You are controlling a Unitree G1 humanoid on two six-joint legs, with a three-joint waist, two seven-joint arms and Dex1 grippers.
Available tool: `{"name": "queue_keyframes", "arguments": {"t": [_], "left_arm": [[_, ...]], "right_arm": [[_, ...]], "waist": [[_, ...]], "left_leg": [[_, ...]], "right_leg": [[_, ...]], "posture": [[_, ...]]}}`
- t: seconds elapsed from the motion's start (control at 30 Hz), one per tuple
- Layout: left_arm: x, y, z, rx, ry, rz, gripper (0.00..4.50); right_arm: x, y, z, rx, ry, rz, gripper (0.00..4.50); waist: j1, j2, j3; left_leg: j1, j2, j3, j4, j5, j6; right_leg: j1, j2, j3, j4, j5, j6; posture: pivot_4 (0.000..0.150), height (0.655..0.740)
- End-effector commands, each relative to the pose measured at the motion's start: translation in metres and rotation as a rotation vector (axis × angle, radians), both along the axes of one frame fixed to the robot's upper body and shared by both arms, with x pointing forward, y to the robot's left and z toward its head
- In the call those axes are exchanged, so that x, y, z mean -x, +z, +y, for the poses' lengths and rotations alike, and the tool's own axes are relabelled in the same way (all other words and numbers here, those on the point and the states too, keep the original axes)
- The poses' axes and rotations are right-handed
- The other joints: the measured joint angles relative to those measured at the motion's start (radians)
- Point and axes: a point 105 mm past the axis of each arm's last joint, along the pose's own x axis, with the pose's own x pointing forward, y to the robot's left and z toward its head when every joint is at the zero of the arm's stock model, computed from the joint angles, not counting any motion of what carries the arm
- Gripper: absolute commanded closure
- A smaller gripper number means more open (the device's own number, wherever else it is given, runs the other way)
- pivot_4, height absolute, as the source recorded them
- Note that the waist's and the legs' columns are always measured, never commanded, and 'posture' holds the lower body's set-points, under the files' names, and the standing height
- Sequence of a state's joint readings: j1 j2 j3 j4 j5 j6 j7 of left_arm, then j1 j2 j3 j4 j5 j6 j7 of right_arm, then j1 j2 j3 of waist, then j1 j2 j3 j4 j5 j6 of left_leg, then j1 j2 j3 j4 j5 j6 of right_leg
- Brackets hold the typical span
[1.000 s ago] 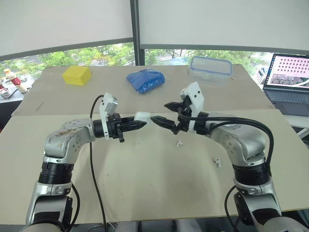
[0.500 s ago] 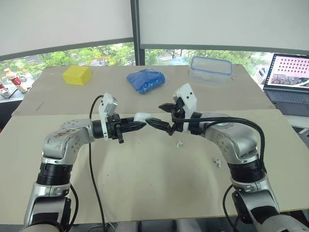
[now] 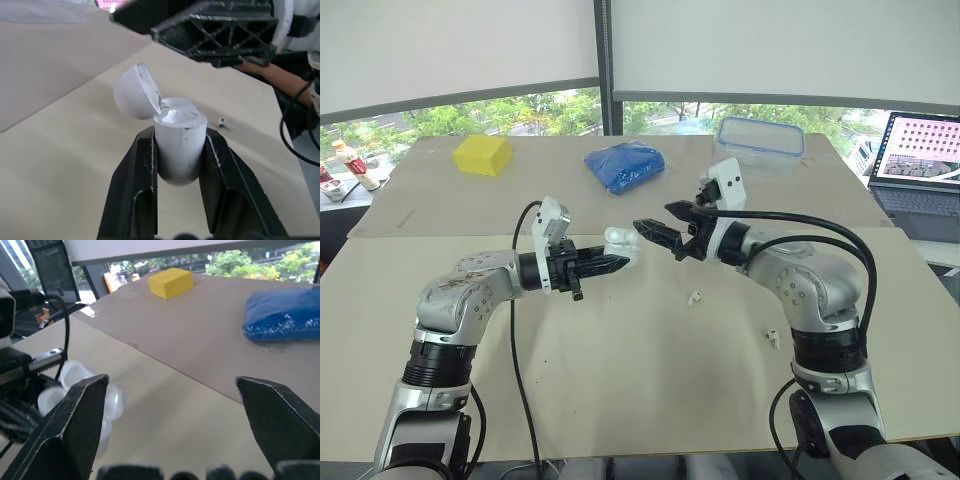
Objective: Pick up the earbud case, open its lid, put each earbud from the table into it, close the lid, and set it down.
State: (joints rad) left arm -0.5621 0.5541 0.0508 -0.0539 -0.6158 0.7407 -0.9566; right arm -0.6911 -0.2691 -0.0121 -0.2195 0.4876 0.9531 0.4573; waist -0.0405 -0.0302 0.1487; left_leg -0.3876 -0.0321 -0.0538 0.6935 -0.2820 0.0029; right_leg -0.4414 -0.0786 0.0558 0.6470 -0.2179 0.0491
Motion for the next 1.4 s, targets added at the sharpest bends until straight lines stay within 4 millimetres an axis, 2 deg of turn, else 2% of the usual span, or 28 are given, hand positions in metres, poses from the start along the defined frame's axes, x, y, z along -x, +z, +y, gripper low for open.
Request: {"name": "queue_keyframes", "arguments": {"t": [0.03, 0.13, 0.23, 0.37, 0.5, 0.7, 0.83, 1.13, 1.4], "left_arm": [[-0.006, 0.012, 0.01, 0.036, 0.087, -0.068, 3.89], [-0.005, 0.009, 0.015, 0.041, 0.125, -0.067, 3.89], [-0.002, 0.005, 0.019, 0.039, 0.149, -0.06, 3.89], [-0.002, 0.004, 0.022, 0.04, 0.173, -0.057, 3.89], [-0.001, 0.003, 0.023, 0.04, 0.182, -0.053, 3.89], [-0.001, 0.001, 0.022, 0.027, 0.18, -0.055, 3.89], [-0.002, 0.0, 0.024, 0.021, 0.181, -0.057, 3.89], [0.0, -0.003, 0.026, 0.013, 0.183, -0.052, 3.89], [0.0, -0.004, 0.028, 0.01, 0.186, -0.053, 3.89]], "right_arm": [[0.005, -0.006, -0.014, 0.048, -0.086, -0.028, 0.01], [0.018, -0.034, -0.025, 0.137, -0.103, 0.0, 0.01], [0.027, -0.058, -0.045, 0.213, -0.15, 0.02, 0.01], [0.03, -0.069, -0.063, 0.279, -0.198, -0.006, 0.01], [0.031, -0.077, -0.069, 0.3, -0.222, -0.002, 1.08], [0.028, -0.091, -0.073, 0.339, -0.245, 0.008, 3.23], [0.028, -0.1, -0.076, 0.367, -0.247, 0.033, 4.43], [0.029, -0.12, -0.069, 0.406, -0.22, 0.092, 4.43], [0.016, -0.121, -0.065, 0.366, -0.254, 0.11, 4.43]], "waist": [[0.0, 0.0, 0.0], [0.002, 0.0, 0.0], [0.002, 0.0, 0.0], [0.002, 0.0, 0.0], [0.001, 0.0, 0.0], [0.003, 0.0, 0.0], [0.005, 0.0, 0.0], [0.004, 0.0, 0.0], [-0.003, 0.0, 0.0]], "left_leg": [[0.0, 0.0, 0.0, 0.0, 0.0, 0.0], [0.0, 0.0, 0.0, 0.0, 0.0, 0.0], [0.0, 0.0, 0.0, 0.0, 0.0, 0.0], [0.001, 0.0, 0.001, 0.0, 0.0, 0.0], [0.002, 0.0, 0.001, -0.001, 0.0, 0.0], [0.001, 0.0, 0.001, 0.0, 0.0, 0.0], [0.002, 0.0, 0.001, 0.0, 0.0, 0.0], [0.002, 0.0, 0.001, 0.0, 0.0, 0.0], [0.004, 0.0, 0.001, -0.001, 0.0, 0.0]], "right_leg": [[0.0, 0.0, 0.0, 0.0, 0.0, 0.0], [0.0, 0.0, 0.0, 0.0, 0.0, 0.0], [0.0, 0.0, 0.0, -0.001, 0.0, 0.0], [0.0, 0.0, 0.001, -0.005, 0.0, 0.0], [0.001, 0.001, 0.001, -0.005, 0.0, 0.0], [0.001, 0.0, 0.001, -0.005, 0.0, 0.0], [0.002, 0.0, 0.001, -0.005, 0.0, 0.0], [0.002, 0.001, 0.001, -0.005, 0.0, 0.0], [0.003, 0.001, 0.001, -0.005, 0.0, 0.0]], "posture": [[0.15, 0.74], [0.15, 0.74], [0.15, 0.74], [0.15, 0.74], [0.15, 0.74], [0.15, 0.74], [0.15, 0.74], [0.15, 0.74], [0.15, 0.74]]}}
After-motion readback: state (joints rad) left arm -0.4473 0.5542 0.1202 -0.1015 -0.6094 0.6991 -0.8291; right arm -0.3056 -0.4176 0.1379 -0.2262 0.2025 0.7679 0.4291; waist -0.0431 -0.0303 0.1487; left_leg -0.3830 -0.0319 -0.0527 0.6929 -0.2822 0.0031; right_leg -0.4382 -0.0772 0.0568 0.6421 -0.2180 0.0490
